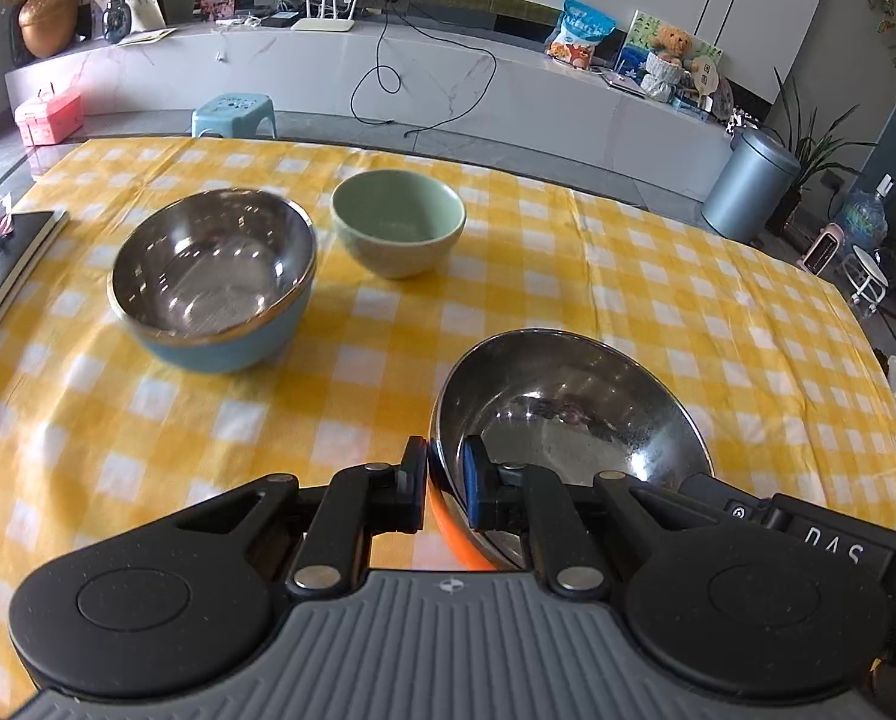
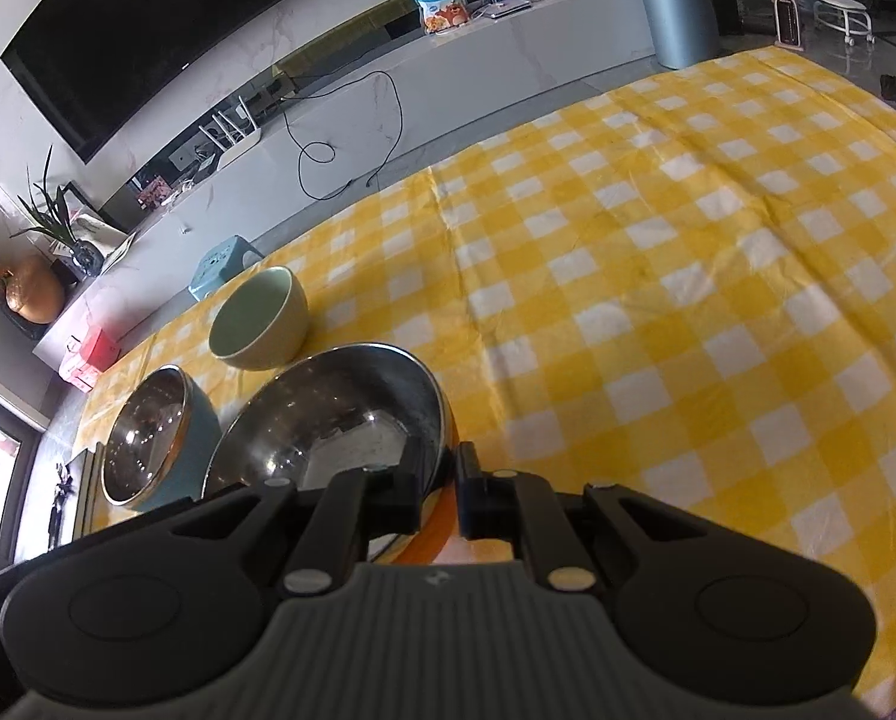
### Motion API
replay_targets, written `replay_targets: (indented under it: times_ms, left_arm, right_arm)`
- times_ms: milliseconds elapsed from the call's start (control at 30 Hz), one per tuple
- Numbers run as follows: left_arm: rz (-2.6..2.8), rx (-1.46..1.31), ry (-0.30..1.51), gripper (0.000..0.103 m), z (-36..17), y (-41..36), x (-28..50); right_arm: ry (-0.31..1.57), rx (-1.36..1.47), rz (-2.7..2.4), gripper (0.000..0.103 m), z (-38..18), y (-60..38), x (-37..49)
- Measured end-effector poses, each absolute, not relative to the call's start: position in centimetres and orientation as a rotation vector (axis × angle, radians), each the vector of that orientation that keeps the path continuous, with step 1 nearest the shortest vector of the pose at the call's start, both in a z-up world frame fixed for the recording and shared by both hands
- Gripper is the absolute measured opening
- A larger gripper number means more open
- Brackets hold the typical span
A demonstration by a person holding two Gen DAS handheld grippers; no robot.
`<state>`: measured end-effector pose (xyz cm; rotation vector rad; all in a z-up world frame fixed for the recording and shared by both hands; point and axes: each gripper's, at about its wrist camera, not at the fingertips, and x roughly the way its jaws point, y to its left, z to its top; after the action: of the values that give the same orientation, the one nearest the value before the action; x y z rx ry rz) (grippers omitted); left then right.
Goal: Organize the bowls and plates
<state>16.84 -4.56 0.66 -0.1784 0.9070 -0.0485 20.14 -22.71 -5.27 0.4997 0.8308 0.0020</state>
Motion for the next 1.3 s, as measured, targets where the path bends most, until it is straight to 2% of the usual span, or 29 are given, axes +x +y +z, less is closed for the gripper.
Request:
replay_targets:
  times_ms: [267,700,1300]
  left_arm:
    - [-0.056,-0.219,0.91,0.014,1.5,-3.2,12.0]
    - [-0.087,-0.257,0.945,0.015,-0.2,-2.9,7.3]
    - [-0.139,-0.189,0.963,0.013,-2.1,-4.4,6.6]
  right_arm:
    - [0.84,0.508,0.044,0.008,-4.4,-22.3,15.2]
    - [0.88,0.521,0.03,0.007,-5.6,-22.6,10.8]
    - [0.896,0.472,-0.024,0.007,-6.7,-23.0,10.0]
